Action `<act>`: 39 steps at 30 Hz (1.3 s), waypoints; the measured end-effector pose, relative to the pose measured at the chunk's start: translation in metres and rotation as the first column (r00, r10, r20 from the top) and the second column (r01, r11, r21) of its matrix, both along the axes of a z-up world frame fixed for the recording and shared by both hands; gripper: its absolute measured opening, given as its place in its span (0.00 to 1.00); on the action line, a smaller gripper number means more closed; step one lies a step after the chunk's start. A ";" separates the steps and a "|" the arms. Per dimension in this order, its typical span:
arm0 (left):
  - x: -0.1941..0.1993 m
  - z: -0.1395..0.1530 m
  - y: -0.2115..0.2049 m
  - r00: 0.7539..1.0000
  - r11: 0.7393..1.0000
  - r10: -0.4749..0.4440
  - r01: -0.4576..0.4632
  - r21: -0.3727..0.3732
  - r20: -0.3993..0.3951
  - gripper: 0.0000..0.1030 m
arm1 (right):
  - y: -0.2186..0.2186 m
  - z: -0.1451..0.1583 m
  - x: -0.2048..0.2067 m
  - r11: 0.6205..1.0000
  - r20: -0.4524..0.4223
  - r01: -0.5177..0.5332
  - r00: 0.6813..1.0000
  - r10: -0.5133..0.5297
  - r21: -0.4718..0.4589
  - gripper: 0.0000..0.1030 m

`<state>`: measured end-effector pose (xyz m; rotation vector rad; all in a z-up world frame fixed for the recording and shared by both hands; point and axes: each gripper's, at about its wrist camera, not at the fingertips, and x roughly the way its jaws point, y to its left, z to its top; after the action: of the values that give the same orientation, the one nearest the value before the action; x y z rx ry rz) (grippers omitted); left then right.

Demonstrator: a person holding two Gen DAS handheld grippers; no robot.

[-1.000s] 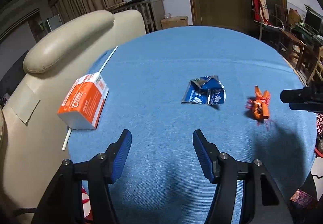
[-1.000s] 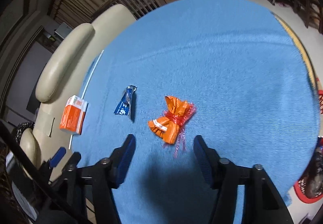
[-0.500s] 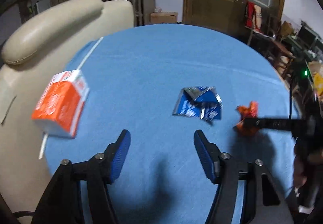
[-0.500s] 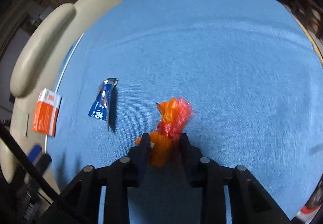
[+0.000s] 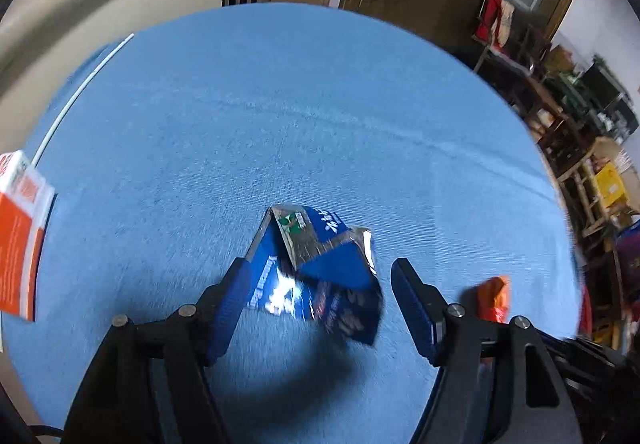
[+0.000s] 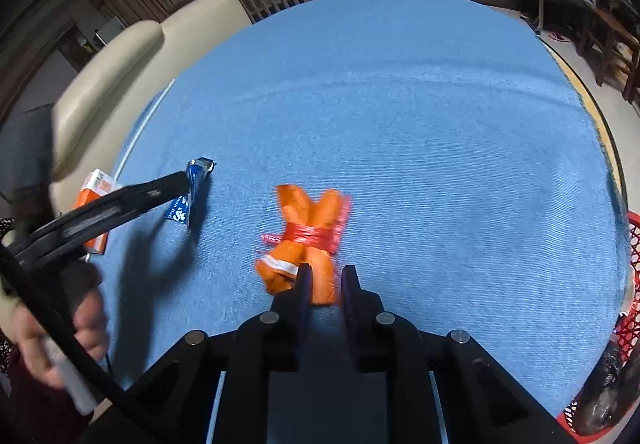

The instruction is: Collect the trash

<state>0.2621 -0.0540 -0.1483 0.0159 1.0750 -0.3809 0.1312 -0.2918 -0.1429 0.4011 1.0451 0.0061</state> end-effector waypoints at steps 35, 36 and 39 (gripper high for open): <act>-0.083 0.038 0.073 0.985 0.999 0.022 -0.018 -0.028 0.169 0.44 | 0.040 -0.014 0.049 0.995 -0.032 -0.017 0.999 0.014 -0.103 0.31; -0.086 0.039 0.073 0.985 1.000 0.021 -0.017 -0.026 0.171 0.44 | 0.040 -0.011 0.046 0.996 -0.023 -0.013 1.000 0.011 -0.094 0.30; -0.095 0.042 0.070 0.984 1.000 0.018 -0.017 -0.007 0.177 0.44 | 0.039 -0.001 0.031 0.996 0.010 -0.014 1.000 0.015 -0.085 0.30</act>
<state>0.1672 0.0156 -0.1060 0.0346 0.8978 -0.3597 0.1621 -0.2529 -0.1438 0.3157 1.0337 -0.0237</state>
